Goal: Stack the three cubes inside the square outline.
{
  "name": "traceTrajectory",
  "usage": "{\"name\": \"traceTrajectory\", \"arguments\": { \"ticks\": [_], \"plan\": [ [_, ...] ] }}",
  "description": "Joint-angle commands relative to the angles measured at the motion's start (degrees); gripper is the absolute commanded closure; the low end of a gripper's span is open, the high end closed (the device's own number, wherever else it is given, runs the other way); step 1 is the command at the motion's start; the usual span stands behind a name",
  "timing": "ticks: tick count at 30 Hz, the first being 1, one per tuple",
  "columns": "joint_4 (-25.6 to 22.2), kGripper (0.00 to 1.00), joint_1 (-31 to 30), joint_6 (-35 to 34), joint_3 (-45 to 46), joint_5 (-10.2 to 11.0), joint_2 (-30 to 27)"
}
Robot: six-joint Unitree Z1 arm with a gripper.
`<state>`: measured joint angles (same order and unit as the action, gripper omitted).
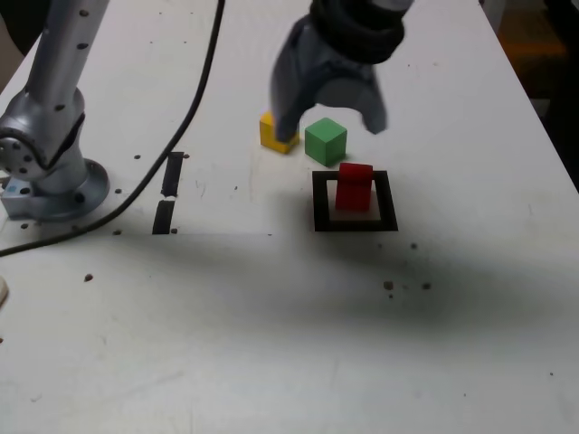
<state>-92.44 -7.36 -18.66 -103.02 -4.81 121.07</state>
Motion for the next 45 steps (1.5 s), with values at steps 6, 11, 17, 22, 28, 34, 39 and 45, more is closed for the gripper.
{"name": "traceTrajectory", "arguments": {
  "ticks": [6, 11, 17, 22, 28, 34, 39, 45],
  "plan": [
    [4.87, 0.00, 3.96, -1.19, 13.05, 3.93, -10.25],
    [9.30, 0.01, 8.03, -0.87, 23.82, 4.07, -19.12],
    [10.62, 0.01, 14.02, 1.35, 32.00, 1.02, -22.15],
    [17.70, 0.00, 20.51, 1.97, 34.61, -2.49, -24.42],
    [26.05, 0.00, 23.29, -0.16, 34.34, -3.09, -24.10],
    [28.15, 0.01, 24.49, -8.34, 34.89, -3.15, -22.14],
    [31.99, 0.00, 23.97, -8.88, 38.14, -3.97, -21.61],
    [39.22, 0.00, 23.05, -7.80, 41.35, -5.92, -20.23]
  ]
}}
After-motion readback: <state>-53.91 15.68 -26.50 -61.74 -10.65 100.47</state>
